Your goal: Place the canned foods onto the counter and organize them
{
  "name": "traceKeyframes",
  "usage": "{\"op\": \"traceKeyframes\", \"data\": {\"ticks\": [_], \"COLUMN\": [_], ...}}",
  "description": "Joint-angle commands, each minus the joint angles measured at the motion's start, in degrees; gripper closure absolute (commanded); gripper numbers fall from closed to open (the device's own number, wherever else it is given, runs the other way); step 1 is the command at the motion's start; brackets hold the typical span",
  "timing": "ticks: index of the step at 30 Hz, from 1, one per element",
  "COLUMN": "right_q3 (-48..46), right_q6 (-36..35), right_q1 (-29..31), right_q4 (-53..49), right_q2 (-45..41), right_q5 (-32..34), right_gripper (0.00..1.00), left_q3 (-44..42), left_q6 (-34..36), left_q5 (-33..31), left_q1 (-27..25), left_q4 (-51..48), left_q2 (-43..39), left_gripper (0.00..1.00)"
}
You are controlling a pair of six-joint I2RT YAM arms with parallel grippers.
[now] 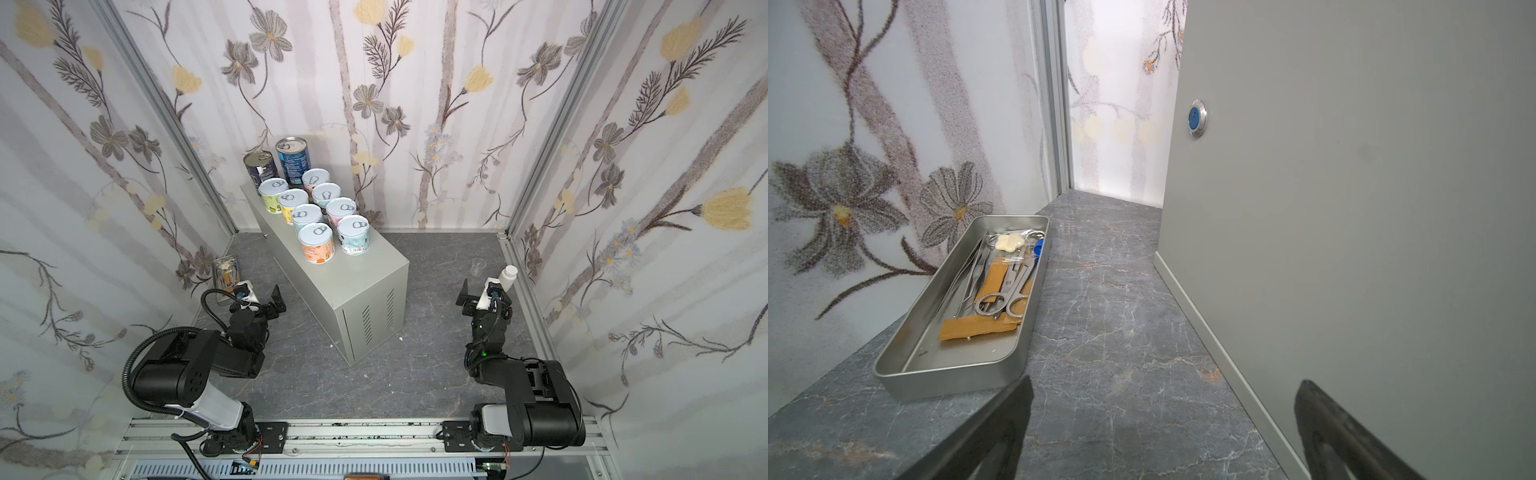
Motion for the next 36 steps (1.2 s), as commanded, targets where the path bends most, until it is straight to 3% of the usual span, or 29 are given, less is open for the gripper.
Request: {"op": "traceKeyframes", "data": {"ticks": [1,23,27,36], "right_q3": [-0.1,0.2,1.0,0.9], "right_q6": [0.3,0.1,-0.9,-1.0], "right_q1": [0.1,0.1,0.1,0.0], "right_q4": [1.1,0.8,-0.7,-0.7], "right_q2": [0.1,0.2,0.2,0.1], "right_q5": [-0.5,-0.5,-3.8,-3.9], "right_gripper": [0.00,0.00,0.00,0.00], "left_q3": [0.2,0.2,0.2,0.3], "left_q6": [-0.5,-0.4,-0.4,-0.5], "left_q5": [0.1,0.1,0.0,0.0], "left_q1": [0.1,0.0,0.0,0.0], "left_q4": [0.5,0.5,0.5,0.5], "left_q2": [-0.2,-0.2,-0.2,-0.2], "left_gripper": [0.00,0.00,0.00,0.00]}}
